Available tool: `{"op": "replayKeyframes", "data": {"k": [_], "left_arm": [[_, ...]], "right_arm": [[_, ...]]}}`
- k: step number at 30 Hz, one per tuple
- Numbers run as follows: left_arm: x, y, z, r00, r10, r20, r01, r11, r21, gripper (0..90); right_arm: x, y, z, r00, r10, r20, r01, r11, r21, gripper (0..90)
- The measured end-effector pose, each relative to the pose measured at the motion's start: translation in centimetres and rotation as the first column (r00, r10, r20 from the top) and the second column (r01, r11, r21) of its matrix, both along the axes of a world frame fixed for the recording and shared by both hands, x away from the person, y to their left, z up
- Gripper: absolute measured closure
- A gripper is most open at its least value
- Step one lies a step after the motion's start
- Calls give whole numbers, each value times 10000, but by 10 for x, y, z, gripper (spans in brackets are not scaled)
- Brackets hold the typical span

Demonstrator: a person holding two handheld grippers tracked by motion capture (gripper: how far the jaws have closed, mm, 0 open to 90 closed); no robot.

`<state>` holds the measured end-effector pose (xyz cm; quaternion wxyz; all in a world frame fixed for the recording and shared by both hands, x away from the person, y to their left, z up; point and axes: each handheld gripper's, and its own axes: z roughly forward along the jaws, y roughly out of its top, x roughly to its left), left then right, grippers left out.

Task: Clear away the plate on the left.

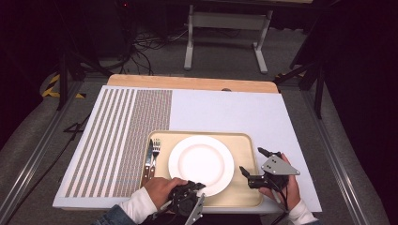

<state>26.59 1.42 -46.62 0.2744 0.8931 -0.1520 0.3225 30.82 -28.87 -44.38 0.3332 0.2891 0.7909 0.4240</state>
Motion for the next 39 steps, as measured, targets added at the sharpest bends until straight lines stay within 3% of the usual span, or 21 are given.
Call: {"op": "replayKeyframes", "data": {"k": [5,7,9,13,16,18,21,29,34,39], "left_arm": [[2,2,1,9999,26,-99,-29,9997,-256,669],[3,4,3,9997,143,-196,-151,9990,-432,546],[6,6,4,9991,361,-220,-373,9977,-561,513],[11,12,6,9955,537,-783,-606,9943,-880,415],[14,18,8,9910,546,-1221,-712,9881,-1362,296],[15,19,9,9911,500,-1236,-673,9878,-1402,284],[15,22,13,9860,389,-1619,-712,9775,-1985,224],[16,24,15,9820,389,-1847,-814,9702,-2282,152],[17,25,16,9805,314,-1942,-763,9706,-2283,145],[16,27,21,9764,102,-2157,-676,9631,-2604,139]], "right_arm": [[1,1,-1,10000,47,-64,-48,10000,-85,100],[1,0,-1,10000,21,-81,-22,10000,-38,100],[1,0,-1,10000,22,-82,-22,10000,-30,99],[2,1,-2,9999,48,-156,-49,10000,-56,100],[2,1,-2,9999,69,-147,-71,9999,-88,100],[2,1,-2,9999,68,-156,-69,9999,-87,100],[2,1,-2,9999,40,-151,-41,10000,-77,100],[1,1,-1,9999,53,-104,-53,10000,-50,100],[1,1,-1,9999,79,-76,-79,9999,-72,101],[1,1,-1,9999,88,-80,-88,9999,-73,101]]}}
